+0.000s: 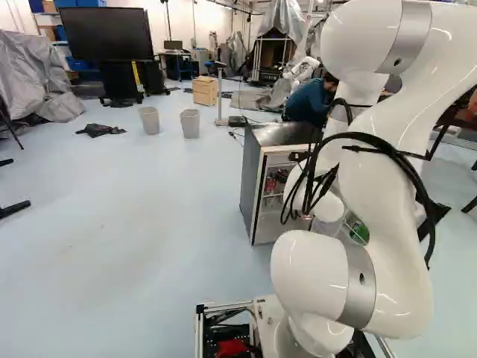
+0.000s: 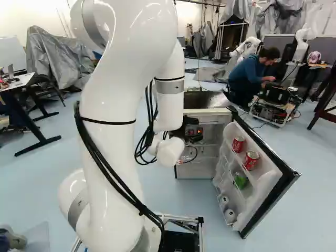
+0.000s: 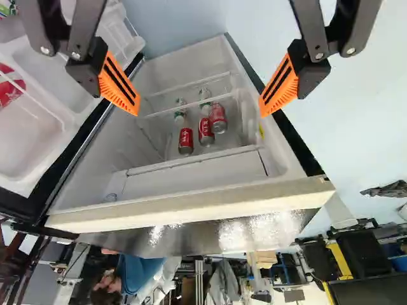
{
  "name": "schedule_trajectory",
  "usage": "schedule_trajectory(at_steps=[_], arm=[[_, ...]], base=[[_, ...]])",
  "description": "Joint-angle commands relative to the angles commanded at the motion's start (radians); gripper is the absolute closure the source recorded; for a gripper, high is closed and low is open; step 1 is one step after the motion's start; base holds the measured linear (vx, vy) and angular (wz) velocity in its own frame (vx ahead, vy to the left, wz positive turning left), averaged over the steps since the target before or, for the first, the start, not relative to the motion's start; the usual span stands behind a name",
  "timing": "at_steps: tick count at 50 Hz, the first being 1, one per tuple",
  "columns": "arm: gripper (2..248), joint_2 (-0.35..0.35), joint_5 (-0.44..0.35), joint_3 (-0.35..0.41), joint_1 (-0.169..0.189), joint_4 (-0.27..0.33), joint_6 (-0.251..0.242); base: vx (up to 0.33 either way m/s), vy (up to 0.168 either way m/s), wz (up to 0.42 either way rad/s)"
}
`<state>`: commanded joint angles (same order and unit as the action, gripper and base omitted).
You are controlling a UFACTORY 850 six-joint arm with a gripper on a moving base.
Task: Grab a drink from the fridge
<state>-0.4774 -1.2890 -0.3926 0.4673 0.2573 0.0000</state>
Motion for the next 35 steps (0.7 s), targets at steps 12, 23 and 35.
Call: schedule_trajectory(at_steps=[12,23,35], arm=[[3,-0.052,0.0,-0.03,0.021,0.003,0.0],[3,-0.097,0.0,-0.055,0.023,0.021,0.0],[3,-0.145,0.0,-0.082,0.02,0.062,0.0]], base=[[0.0,0.0,0.0],[0.0,0.0,0.0],[0.0,0.0,0.0]])
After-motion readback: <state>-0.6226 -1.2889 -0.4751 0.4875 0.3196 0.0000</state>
